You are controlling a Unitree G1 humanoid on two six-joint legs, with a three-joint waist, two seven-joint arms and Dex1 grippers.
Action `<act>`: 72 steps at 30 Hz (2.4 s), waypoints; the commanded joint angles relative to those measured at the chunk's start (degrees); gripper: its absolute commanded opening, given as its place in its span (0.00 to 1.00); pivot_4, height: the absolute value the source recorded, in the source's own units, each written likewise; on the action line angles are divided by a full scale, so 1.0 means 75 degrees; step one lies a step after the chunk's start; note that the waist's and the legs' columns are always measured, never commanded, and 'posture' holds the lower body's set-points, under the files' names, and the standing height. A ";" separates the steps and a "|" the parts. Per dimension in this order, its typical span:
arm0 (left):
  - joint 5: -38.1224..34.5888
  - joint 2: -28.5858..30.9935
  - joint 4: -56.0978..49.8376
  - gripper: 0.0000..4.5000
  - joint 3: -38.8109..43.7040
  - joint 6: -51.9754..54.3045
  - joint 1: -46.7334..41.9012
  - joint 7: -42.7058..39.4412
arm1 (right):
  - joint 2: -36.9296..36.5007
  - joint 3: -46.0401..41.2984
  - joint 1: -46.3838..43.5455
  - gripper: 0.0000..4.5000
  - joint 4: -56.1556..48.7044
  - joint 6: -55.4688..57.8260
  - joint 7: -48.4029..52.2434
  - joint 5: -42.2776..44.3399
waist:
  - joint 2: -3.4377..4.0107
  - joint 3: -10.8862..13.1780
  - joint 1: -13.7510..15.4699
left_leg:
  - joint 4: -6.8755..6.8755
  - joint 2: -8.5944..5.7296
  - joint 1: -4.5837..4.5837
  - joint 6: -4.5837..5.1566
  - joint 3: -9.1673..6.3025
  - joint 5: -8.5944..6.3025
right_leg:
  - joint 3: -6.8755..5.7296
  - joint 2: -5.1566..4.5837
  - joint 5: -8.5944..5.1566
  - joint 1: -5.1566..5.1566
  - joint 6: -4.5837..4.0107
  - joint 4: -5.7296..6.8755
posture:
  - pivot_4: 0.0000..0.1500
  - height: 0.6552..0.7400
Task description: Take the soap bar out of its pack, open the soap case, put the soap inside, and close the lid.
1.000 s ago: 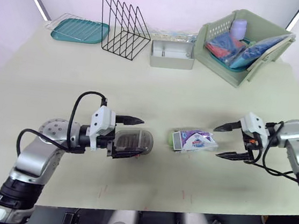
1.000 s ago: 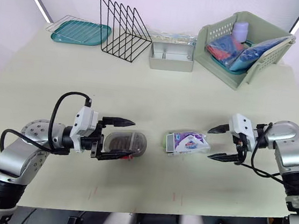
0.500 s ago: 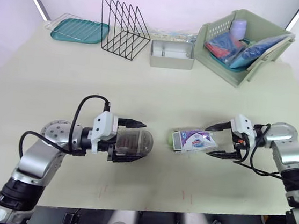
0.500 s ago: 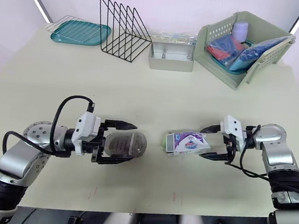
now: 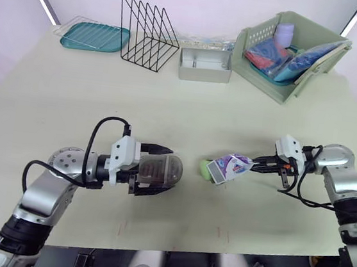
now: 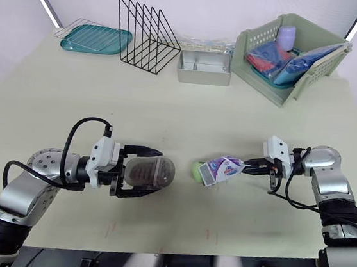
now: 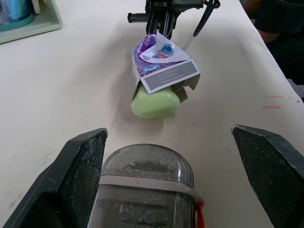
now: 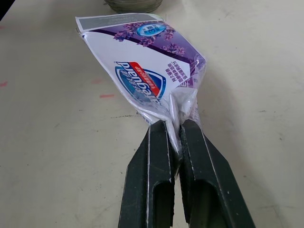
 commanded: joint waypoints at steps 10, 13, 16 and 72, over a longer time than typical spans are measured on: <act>0.0136 -0.0097 0.0000 1.00 0.0060 -0.0193 0.0011 0.0183 | -0.1012 -0.0490 0.0303 0.00 -0.1490 0.0614 -0.0583 0.0122 | 0.0001 0.0001 0.0042 | 0.0002 -0.0005 -0.0003 0.0001 0.0000 0.0000 | 0.0001 -0.0005 0.0000 0.0000 0.0000 0.0000 | 1.00 1.00; 0.0138 -0.0073 0.0029 1.00 0.0078 -0.0196 0.0021 0.0181 | -0.1470 -0.0584 0.0282 0.00 -0.2380 0.1361 -0.0825 0.0153 | 0.0004 0.0002 0.0024 | -0.0001 -0.0003 -0.0004 0.0000 0.0000 0.0000 | 0.0001 -0.0004 0.0000 -0.0003 0.0000 0.0000 | 1.00 1.00; 0.0147 -0.0053 0.0058 1.00 0.0071 -0.0189 0.0003 0.0164 | -0.1863 -0.0480 0.0302 0.00 -0.2923 0.1644 -0.0836 -0.0027 | 0.0003 0.0002 0.0017 | -0.0003 0.0000 -0.0004 0.0001 0.0001 0.0000 | 0.0001 -0.0002 0.0000 -0.0004 0.0000 -0.0001 | 1.00 1.00; -0.0924 -0.0412 -0.0562 1.00 0.0069 0.0775 -0.0106 0.0250 | 0.1070 -0.5084 0.2625 0.00 -0.5120 0.7760 -1.0076 0.1267 | 0.0012 -0.0004 0.0010 | -0.0003 -0.0002 -0.0002 0.0001 0.0012 0.0000 | 0.0018 0.0006 -0.0001 0.0000 0.0000 0.0004 | 1.00 1.00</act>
